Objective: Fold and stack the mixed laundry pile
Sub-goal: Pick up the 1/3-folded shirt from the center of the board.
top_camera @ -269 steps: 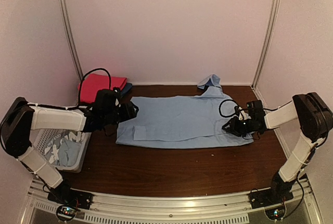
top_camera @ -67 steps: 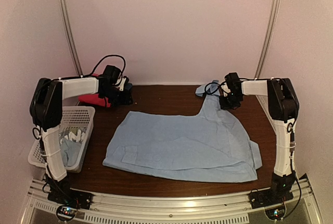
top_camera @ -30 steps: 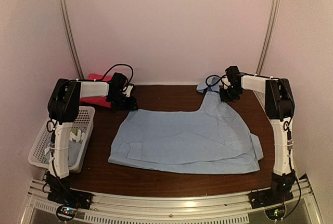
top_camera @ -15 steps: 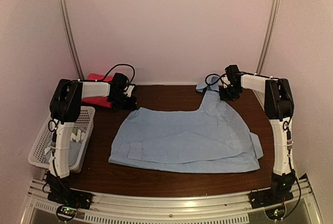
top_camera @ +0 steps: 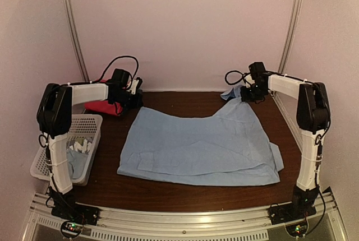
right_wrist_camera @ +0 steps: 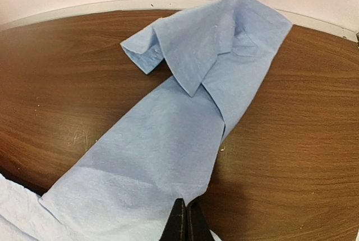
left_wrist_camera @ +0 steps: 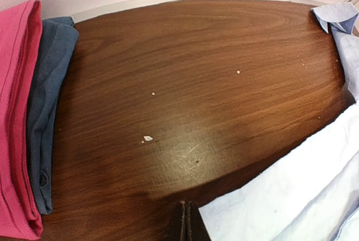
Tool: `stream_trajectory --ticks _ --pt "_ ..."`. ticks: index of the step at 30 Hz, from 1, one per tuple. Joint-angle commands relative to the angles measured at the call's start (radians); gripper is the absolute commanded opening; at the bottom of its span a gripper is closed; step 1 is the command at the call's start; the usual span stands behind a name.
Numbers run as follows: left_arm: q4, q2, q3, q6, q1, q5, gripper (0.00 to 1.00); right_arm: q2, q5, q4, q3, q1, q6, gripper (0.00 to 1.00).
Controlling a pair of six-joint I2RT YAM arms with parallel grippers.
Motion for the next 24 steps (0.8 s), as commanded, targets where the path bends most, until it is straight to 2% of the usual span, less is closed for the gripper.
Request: stream_trajectory --ticks 1,15,20,21,22,24 --pt "0.066 -0.047 -0.064 -0.007 0.002 -0.006 0.00 -0.076 -0.014 0.025 -0.062 0.012 0.013 0.00" --pt "0.177 -0.258 -0.362 -0.006 -0.001 -0.020 0.00 -0.323 0.008 0.046 -0.324 0.074 0.040 0.00" --pt "0.180 -0.278 -0.395 -0.016 -0.006 -0.056 0.00 -0.390 0.023 0.060 -0.415 0.090 0.041 0.00" --pt "0.150 -0.254 -0.359 -0.019 -0.006 -0.059 0.06 -0.392 0.025 0.056 -0.419 0.090 0.039 0.00" --pt "0.114 -0.221 -0.303 -0.020 -0.006 -0.056 0.18 -0.390 0.025 0.055 -0.421 0.090 0.039 0.00" --pt "0.082 -0.158 -0.226 -0.024 -0.007 -0.035 0.28 -0.391 0.019 0.051 -0.420 0.092 0.040 0.00"
